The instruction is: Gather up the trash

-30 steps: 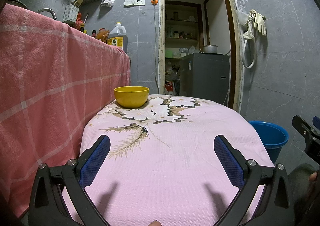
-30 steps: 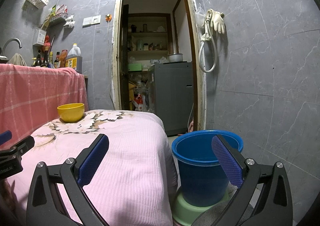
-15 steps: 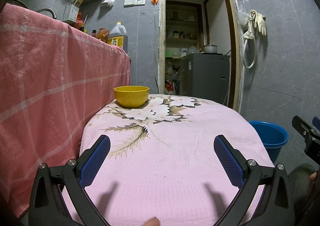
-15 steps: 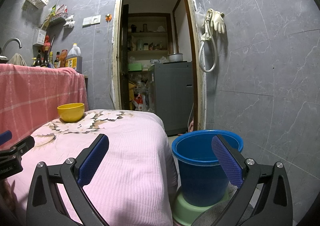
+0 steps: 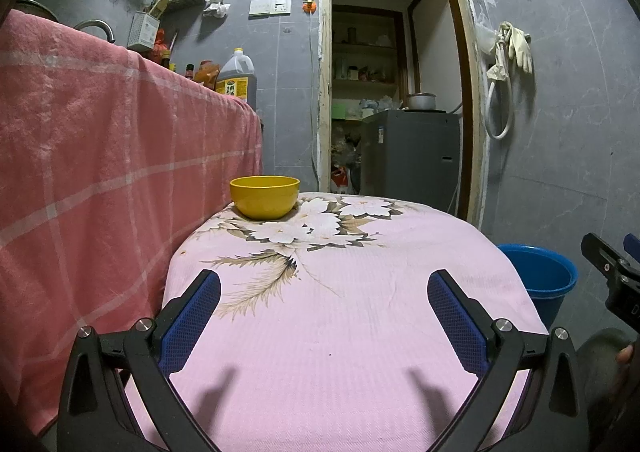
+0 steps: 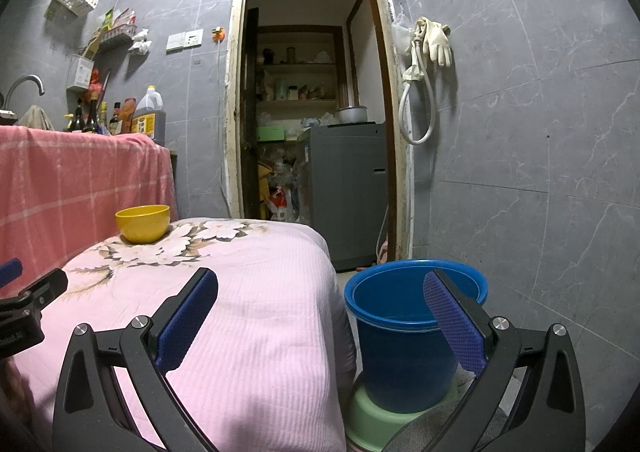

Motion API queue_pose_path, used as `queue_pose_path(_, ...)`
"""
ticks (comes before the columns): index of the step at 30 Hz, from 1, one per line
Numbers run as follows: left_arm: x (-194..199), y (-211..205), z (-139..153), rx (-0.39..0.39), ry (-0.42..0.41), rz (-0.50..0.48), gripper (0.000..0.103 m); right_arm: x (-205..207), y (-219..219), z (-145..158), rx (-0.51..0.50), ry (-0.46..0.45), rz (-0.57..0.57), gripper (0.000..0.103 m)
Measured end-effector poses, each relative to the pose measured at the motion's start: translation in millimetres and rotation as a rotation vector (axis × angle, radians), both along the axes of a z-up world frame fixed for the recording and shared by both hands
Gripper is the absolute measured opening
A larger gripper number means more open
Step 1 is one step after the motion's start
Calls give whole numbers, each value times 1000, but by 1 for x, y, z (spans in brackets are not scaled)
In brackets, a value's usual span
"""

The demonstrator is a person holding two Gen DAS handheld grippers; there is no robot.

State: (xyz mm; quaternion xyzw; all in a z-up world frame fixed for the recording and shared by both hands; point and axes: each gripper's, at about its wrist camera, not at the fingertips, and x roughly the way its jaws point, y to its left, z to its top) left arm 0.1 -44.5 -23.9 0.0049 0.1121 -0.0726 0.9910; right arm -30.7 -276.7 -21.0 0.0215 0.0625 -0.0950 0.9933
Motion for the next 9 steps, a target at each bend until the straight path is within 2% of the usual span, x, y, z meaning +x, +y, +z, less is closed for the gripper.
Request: queue_pose_path(9, 0, 4, 0, -3, -1, 3, 102, 0, 2, -1, 0, 1, 0, 103)
